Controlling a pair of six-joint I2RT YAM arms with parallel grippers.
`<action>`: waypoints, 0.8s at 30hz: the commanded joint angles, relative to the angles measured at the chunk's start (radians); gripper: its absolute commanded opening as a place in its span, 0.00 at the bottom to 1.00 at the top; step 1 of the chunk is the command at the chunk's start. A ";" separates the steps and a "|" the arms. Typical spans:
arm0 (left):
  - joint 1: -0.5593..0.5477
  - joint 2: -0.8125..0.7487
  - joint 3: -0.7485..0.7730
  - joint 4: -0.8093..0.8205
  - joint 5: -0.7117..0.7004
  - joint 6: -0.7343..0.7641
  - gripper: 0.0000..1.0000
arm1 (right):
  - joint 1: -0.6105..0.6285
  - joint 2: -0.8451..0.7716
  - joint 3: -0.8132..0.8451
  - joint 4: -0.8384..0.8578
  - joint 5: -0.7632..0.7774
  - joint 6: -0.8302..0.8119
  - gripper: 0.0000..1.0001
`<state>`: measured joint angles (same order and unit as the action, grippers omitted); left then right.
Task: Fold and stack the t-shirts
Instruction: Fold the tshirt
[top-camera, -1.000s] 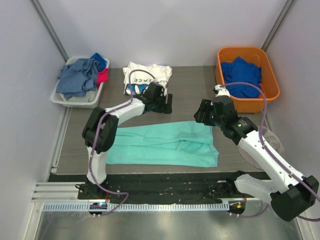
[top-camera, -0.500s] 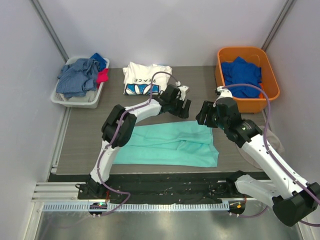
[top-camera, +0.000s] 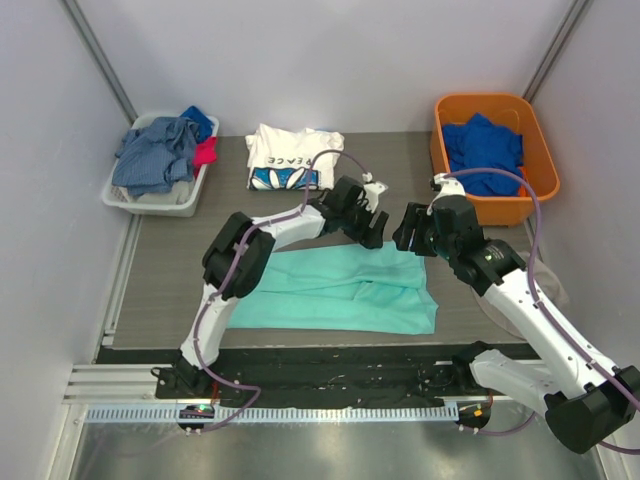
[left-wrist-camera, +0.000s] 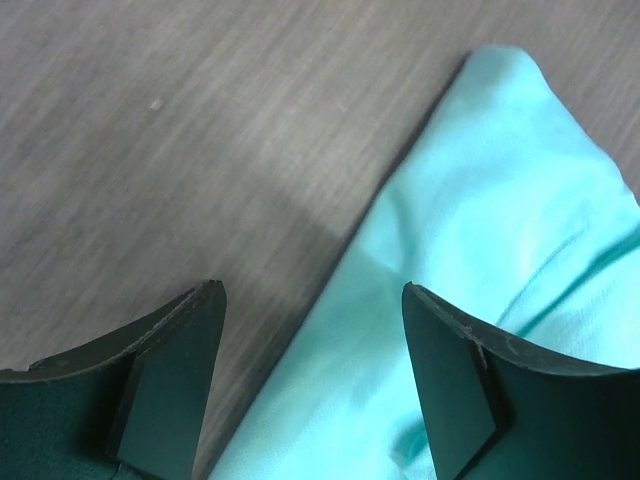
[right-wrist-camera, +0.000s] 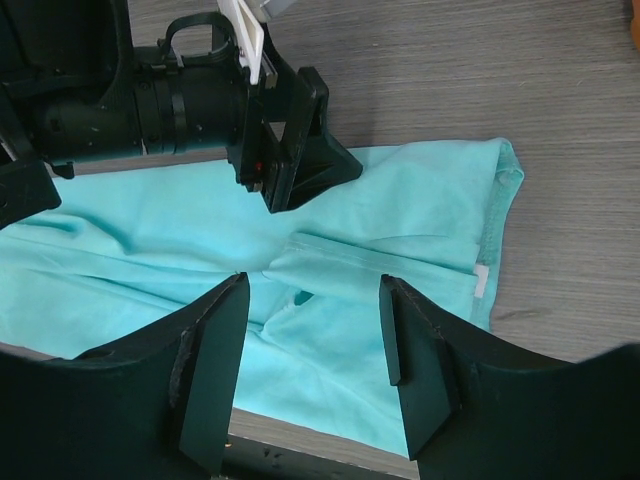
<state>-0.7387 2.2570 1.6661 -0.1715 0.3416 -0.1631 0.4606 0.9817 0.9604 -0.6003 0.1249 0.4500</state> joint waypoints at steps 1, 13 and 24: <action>-0.031 -0.008 -0.077 -0.123 0.053 0.028 0.76 | -0.005 -0.003 -0.002 0.025 -0.013 -0.008 0.63; -0.068 0.033 -0.071 -0.210 0.046 0.077 0.54 | -0.005 -0.014 -0.008 0.028 -0.015 -0.007 0.63; -0.054 0.119 0.053 -0.284 -0.045 0.056 0.00 | -0.010 -0.011 -0.020 0.028 -0.008 0.003 0.64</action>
<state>-0.7982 2.2829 1.7134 -0.3054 0.4007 -0.0982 0.4561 0.9817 0.9459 -0.5991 0.1135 0.4507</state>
